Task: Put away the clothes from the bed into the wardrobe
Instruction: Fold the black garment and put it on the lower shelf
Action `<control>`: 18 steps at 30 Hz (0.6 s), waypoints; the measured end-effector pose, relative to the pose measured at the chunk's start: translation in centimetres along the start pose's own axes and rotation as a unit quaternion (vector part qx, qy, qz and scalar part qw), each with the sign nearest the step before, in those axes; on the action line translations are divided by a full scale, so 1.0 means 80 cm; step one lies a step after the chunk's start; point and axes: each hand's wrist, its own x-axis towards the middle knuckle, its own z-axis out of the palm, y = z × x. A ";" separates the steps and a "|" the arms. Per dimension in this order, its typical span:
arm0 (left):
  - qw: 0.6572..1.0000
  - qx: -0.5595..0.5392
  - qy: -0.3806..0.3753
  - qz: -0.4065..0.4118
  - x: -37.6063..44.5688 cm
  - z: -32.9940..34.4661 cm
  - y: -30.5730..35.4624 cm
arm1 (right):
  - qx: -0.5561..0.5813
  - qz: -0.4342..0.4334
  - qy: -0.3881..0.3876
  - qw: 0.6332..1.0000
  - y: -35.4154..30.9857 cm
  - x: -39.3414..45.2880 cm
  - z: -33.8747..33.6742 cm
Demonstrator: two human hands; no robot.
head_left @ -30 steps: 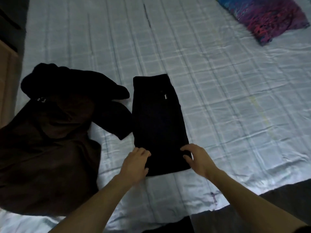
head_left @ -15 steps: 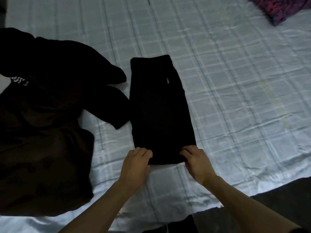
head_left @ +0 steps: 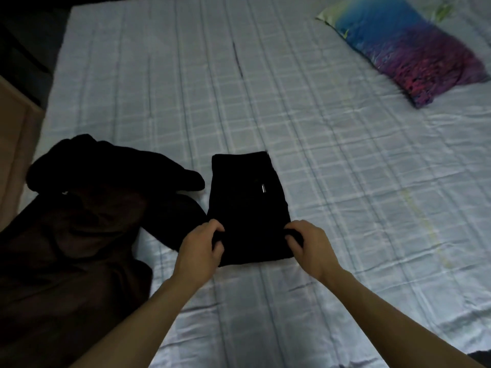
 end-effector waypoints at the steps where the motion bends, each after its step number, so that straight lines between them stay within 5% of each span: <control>1: 1.000 -0.001 0.007 -0.001 0.014 -0.005 0.003 | 0.005 0.000 0.001 1.000 -0.003 0.015 -0.005; 18: 0.999 0.006 0.039 -0.034 0.238 -0.062 -0.007 | 0.058 0.020 0.022 0.998 -0.020 0.275 -0.037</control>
